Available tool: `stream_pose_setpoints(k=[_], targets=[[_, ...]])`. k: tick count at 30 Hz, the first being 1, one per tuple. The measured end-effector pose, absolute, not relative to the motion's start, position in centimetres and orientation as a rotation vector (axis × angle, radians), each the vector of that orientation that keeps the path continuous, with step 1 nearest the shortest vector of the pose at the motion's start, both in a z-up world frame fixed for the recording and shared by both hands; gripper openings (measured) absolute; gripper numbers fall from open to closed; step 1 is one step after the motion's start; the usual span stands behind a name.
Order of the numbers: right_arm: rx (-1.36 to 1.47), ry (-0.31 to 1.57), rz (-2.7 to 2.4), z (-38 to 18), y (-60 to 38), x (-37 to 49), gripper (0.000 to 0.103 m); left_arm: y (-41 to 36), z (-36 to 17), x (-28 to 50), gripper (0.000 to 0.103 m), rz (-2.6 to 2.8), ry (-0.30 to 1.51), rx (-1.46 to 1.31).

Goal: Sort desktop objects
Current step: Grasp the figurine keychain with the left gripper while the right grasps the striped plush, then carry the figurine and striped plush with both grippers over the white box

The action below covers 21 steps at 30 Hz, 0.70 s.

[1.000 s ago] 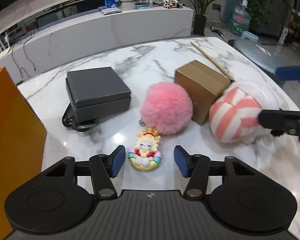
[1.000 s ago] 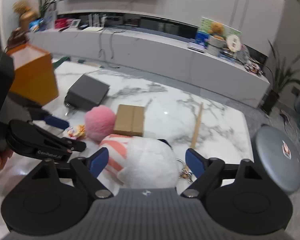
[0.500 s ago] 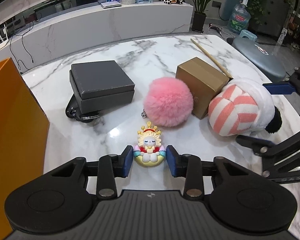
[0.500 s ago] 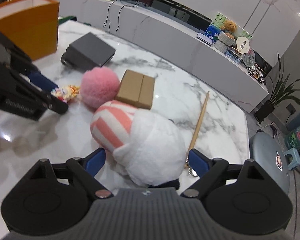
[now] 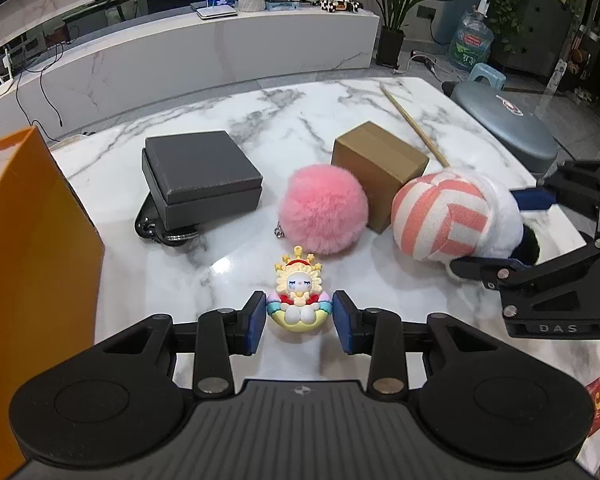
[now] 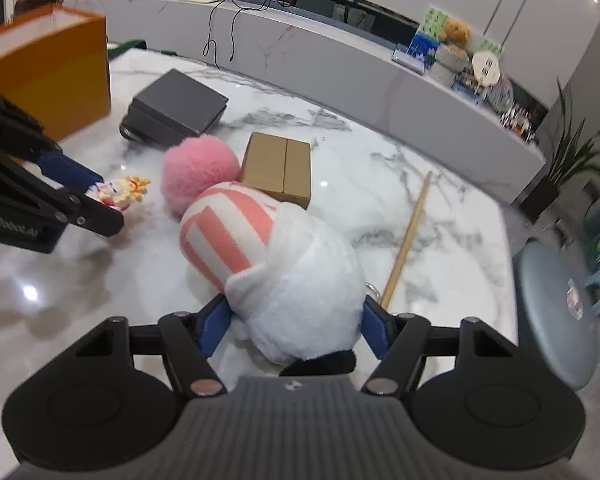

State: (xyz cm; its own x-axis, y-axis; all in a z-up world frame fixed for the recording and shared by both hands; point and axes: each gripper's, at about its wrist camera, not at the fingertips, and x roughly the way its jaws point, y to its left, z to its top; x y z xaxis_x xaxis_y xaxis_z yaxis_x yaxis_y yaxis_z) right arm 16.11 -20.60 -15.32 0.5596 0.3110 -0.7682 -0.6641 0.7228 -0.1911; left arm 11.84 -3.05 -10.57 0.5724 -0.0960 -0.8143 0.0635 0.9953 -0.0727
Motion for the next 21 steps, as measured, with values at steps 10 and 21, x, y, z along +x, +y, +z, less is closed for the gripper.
stream_pose_setpoints(k=[10, 21], targets=[[-0.317, 0.798, 0.595, -12.0, -22.5, 15.8, 0.067, -2.9, -8.0, 10.5, 0.041, -0.113, 0.91, -0.045], [-0.244, 0.711, 0.618, -8.1, -21.5, 14.4, 0.067, -1.9, -1.8, 7.4, 0.041, -0.116, 0.786, -0.051]])
